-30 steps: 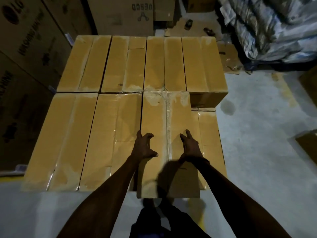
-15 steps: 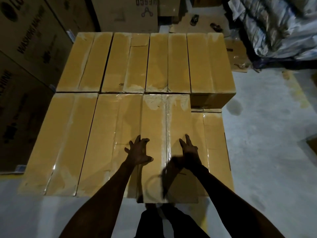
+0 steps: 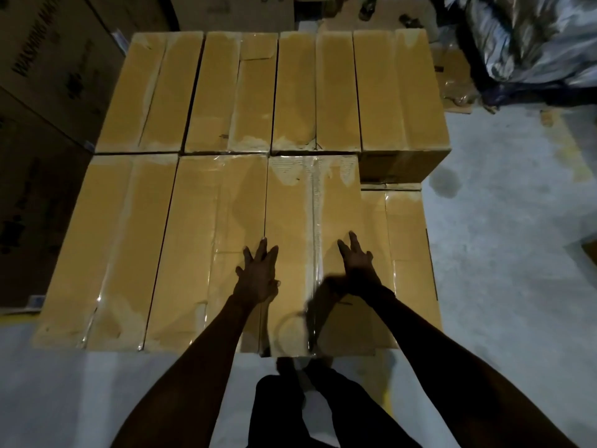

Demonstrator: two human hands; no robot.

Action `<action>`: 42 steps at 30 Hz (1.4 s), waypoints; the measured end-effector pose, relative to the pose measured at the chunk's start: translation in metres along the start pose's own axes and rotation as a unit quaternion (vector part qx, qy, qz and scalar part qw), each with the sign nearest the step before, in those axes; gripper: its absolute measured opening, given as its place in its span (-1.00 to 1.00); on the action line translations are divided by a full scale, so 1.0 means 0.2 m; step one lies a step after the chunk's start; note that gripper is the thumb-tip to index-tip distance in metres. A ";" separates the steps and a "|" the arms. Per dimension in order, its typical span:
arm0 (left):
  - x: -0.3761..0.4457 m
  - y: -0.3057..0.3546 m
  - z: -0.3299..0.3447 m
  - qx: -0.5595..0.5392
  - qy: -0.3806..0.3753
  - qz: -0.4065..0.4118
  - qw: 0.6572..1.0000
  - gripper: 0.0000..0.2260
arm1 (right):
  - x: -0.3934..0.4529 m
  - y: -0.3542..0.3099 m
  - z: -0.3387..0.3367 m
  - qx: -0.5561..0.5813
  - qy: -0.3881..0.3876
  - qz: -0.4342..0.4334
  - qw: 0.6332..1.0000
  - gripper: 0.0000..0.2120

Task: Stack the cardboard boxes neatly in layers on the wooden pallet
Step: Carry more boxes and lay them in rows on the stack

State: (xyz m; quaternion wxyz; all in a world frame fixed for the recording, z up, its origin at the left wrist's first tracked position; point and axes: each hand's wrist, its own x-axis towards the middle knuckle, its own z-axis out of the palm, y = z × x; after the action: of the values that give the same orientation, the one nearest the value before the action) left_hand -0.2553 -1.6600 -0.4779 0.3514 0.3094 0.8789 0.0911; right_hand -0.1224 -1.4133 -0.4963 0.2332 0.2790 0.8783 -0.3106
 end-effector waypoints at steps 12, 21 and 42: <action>-0.49 -0.16 0.28 0.056 -0.039 0.035 0.997 -0.02 | -0.53 0.07 0.33 -0.071 -0.014 0.026 0.997 0.00; -0.63 -0.34 0.45 0.099 0.010 0.127 0.987 0.08 | -0.70 0.14 0.58 -0.014 0.042 0.007 0.999 0.43; -0.65 -0.25 0.39 0.097 0.039 0.105 0.989 0.04 | -0.89 0.06 0.53 0.032 0.157 -0.002 0.987 0.01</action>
State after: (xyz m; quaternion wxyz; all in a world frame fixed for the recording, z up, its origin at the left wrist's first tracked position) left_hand -0.1535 -1.7823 -0.4821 0.2735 0.4288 0.8593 0.0542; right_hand 0.0411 -1.5391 -0.4724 0.0826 0.3299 0.8943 -0.2908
